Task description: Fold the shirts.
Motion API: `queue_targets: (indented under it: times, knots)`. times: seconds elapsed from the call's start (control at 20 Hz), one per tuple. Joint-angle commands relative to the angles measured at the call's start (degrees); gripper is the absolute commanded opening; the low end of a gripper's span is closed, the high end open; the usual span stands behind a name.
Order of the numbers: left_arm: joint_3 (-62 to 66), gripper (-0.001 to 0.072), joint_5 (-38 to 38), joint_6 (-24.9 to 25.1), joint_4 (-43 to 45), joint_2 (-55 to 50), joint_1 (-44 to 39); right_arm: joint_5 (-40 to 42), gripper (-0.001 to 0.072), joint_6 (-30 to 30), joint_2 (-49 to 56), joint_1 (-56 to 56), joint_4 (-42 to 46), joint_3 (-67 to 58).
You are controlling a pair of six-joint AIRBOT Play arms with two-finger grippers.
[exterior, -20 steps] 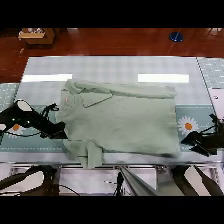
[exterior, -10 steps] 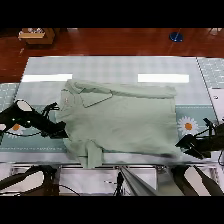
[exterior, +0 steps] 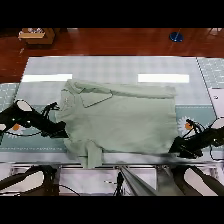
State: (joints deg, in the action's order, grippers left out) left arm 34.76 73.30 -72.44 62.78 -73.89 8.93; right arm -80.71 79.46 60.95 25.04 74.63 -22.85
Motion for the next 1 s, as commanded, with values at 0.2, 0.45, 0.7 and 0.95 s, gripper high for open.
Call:
queue_targets:
  times: [0.2,0.45,0.7,0.95]
  knots:
    - [0.0,0.0028,-0.3,0.4,0.2,0.0,0.0,6.1,0.0027,1.4,1.1,-1.3,0.9,-2.0]
    - [4.6,0.0027,1.6,1.5,-2.6,3.6,0.0,-1.2,0.0027,-0.3,0.2,-1.3,0.5,-12.4]
    - [20.8,0.0028,4.5,1.0,-15.4,16.2,0.0,-8.0,0.0025,-0.6,-7.8,-1.3,-8.9,-29.9]
    - [31.1,0.0028,4.8,-1.8,-16.1,23.5,0.0,-7.7,0.0025,-0.4,-14.4,-1.3,-13.2,-39.1]
